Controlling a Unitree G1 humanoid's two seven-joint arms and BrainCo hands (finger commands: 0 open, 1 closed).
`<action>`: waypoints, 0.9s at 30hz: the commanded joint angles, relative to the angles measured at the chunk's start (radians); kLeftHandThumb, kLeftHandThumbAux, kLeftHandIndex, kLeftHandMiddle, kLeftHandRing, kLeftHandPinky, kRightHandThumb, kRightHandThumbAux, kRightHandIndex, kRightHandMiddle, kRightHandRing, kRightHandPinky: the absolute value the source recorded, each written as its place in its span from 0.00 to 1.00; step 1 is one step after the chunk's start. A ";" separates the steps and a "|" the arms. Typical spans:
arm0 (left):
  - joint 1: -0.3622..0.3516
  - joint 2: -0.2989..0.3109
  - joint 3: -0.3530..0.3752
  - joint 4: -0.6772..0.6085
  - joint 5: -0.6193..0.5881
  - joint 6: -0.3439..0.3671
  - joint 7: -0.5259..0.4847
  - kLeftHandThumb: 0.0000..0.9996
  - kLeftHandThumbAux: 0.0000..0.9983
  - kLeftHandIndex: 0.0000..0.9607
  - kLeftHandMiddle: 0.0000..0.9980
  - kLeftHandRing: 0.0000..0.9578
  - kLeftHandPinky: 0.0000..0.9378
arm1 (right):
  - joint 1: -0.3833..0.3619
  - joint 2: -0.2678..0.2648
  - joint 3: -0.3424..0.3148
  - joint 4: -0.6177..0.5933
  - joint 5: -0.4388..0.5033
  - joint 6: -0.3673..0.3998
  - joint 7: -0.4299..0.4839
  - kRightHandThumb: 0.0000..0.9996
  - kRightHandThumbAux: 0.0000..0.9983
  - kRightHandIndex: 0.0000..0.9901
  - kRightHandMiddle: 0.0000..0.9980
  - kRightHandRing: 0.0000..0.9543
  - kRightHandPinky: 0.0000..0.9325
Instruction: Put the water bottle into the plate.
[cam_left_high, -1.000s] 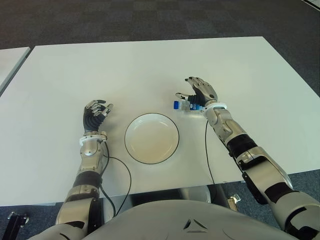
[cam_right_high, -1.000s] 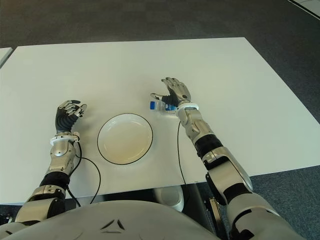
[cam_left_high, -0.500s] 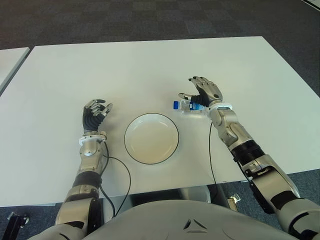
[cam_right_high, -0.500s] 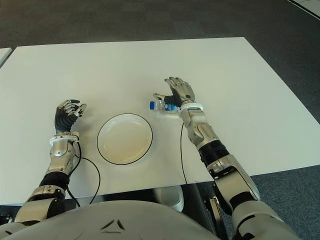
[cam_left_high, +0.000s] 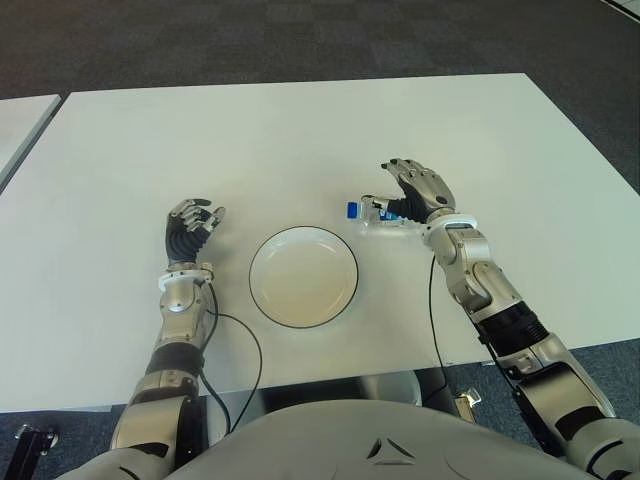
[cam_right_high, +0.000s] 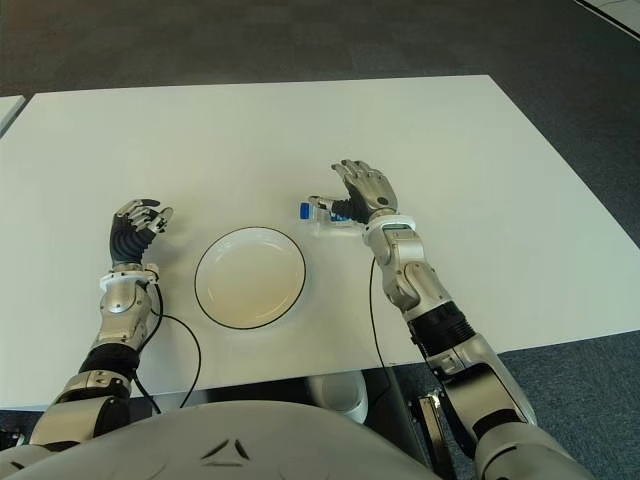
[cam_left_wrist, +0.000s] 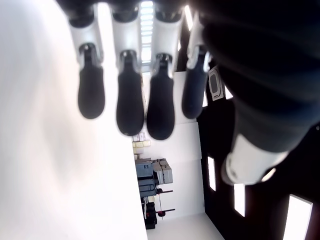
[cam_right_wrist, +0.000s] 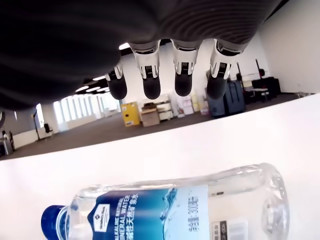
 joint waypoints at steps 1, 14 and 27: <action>0.011 -0.005 0.000 -0.007 0.000 0.003 -0.006 0.71 0.71 0.45 0.63 0.64 0.63 | 0.047 -0.010 0.002 -0.041 -0.038 0.031 0.034 0.54 0.14 0.00 0.00 0.00 0.00; 0.013 -0.008 -0.001 -0.015 0.002 0.000 -0.002 0.71 0.71 0.45 0.62 0.62 0.61 | 0.082 -0.003 0.044 -0.010 -0.124 0.059 0.113 0.58 0.15 0.00 0.00 0.00 0.00; 0.020 -0.009 0.000 -0.028 0.007 0.015 0.005 0.71 0.71 0.45 0.61 0.61 0.60 | -0.044 0.072 0.102 0.416 -0.086 -0.012 0.031 0.62 0.15 0.00 0.00 0.00 0.00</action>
